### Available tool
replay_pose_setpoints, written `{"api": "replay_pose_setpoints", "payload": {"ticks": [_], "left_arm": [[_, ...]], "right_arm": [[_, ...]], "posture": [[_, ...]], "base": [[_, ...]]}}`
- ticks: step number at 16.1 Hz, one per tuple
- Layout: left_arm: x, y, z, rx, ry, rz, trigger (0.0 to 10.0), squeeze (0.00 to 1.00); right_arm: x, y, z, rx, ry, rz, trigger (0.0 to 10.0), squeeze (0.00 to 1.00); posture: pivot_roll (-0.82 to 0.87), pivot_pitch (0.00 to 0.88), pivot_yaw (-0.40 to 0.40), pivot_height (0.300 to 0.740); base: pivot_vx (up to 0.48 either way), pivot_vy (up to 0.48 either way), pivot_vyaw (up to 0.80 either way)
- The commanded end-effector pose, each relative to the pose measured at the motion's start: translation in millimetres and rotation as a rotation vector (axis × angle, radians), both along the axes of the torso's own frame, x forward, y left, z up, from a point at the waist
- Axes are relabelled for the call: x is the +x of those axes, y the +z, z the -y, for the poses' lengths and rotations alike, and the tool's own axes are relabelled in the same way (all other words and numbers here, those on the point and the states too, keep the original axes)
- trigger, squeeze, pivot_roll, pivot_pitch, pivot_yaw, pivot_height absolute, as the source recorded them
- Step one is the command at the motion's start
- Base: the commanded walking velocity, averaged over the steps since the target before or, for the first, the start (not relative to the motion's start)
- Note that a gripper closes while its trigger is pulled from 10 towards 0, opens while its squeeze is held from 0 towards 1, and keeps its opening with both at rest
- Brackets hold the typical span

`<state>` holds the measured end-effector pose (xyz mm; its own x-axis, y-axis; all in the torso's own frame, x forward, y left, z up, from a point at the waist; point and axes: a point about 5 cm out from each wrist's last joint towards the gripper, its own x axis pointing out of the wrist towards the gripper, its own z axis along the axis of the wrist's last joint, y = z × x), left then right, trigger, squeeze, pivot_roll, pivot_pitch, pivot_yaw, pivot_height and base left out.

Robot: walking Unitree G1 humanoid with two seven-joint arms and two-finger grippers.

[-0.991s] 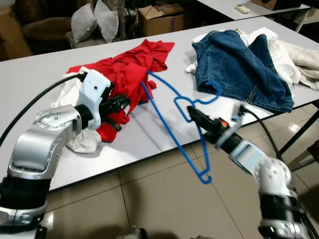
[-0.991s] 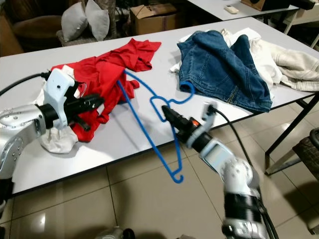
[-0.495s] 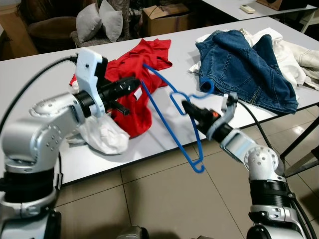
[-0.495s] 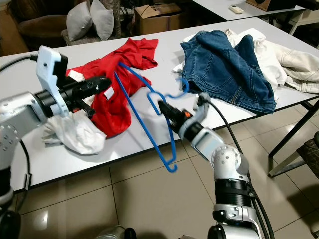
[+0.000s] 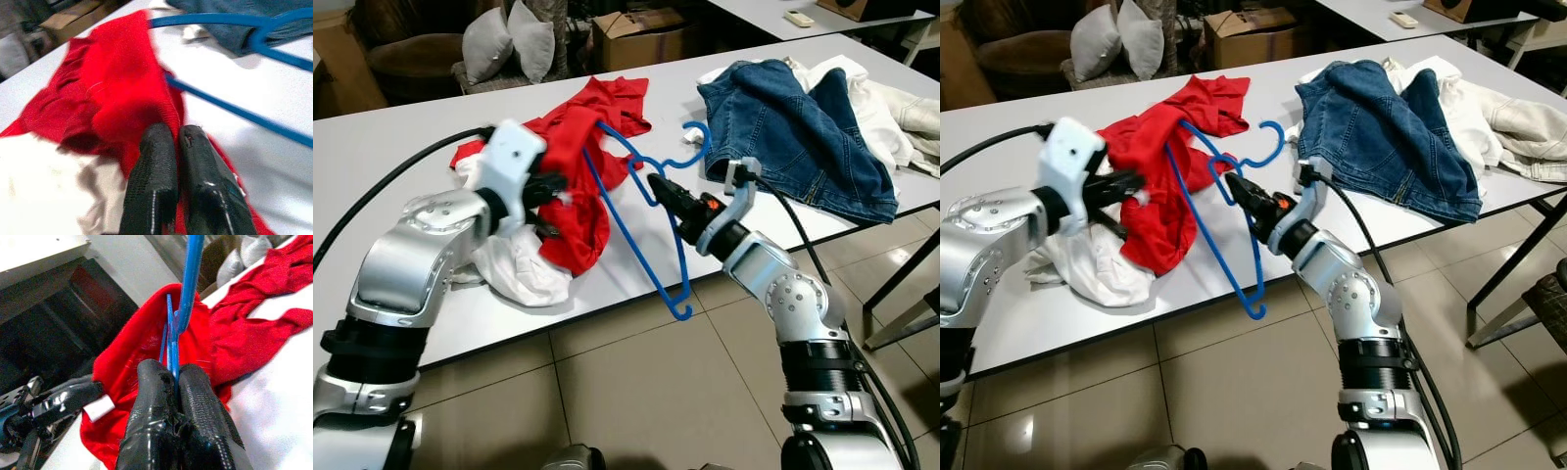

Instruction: Hang hanger

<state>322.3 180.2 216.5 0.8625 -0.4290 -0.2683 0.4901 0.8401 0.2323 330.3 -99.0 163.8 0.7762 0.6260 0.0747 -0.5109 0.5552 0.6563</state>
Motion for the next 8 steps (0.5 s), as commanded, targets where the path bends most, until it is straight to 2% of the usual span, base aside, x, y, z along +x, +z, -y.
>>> {"api": "replay_pose_setpoints", "payload": {"ticks": [1,3,4,5,7,8], "left_arm": [[-6.8,0,-1.4,-0.081,0.022,-0.01,10.0,1.0],[-18.5,-7,10.9,-0.166,-0.054,-0.045,10.0,1.0],[-23.5,-14,16.2,-0.177,-0.078,-0.064,10.0,1.0],[-30.5,-31,24.1,-0.186,-0.08,-0.089,10.0,1.0],[-33.7,-47,26.8,-0.209,-0.006,-0.081,10.0,1.0],[-34.2,-50,26.9,-0.206,0.023,-0.039,10.0,1.0]], "right_arm": [[-0.9,1,7.4,-0.005,-0.039,0.009,10.0,0.0],[-1.9,-2,10.3,-0.003,-0.05,0.002,10.0,0.0],[-2.5,-3,10.7,-0.006,-0.052,0.001,10.0,0.0],[-3.5,-3,11.0,-0.009,-0.053,0.0,10.0,0.0],[-4.1,-2,11.3,-0.006,-0.052,-0.003,10.0,0.0],[-4.6,-2,11.4,-0.004,-0.048,-0.004,10.0,0.0]], "posture": [[-0.06,0.033,0.069,0.74],[-0.07,0.043,0.067,0.74],[-0.07,0.046,0.065,0.74],[-0.07,0.049,0.063,0.74],[-0.07,0.058,0.058,0.74],[-0.07,0.062,0.056,0.74]], "base": [[0.0,0.0,0.0],[0.0,0.0,0.0],[0.0,0.0,0.0],[0.0,0.0,0.0],[0.0,0.0,0.0],[0.0,0.0,0.0]]}}
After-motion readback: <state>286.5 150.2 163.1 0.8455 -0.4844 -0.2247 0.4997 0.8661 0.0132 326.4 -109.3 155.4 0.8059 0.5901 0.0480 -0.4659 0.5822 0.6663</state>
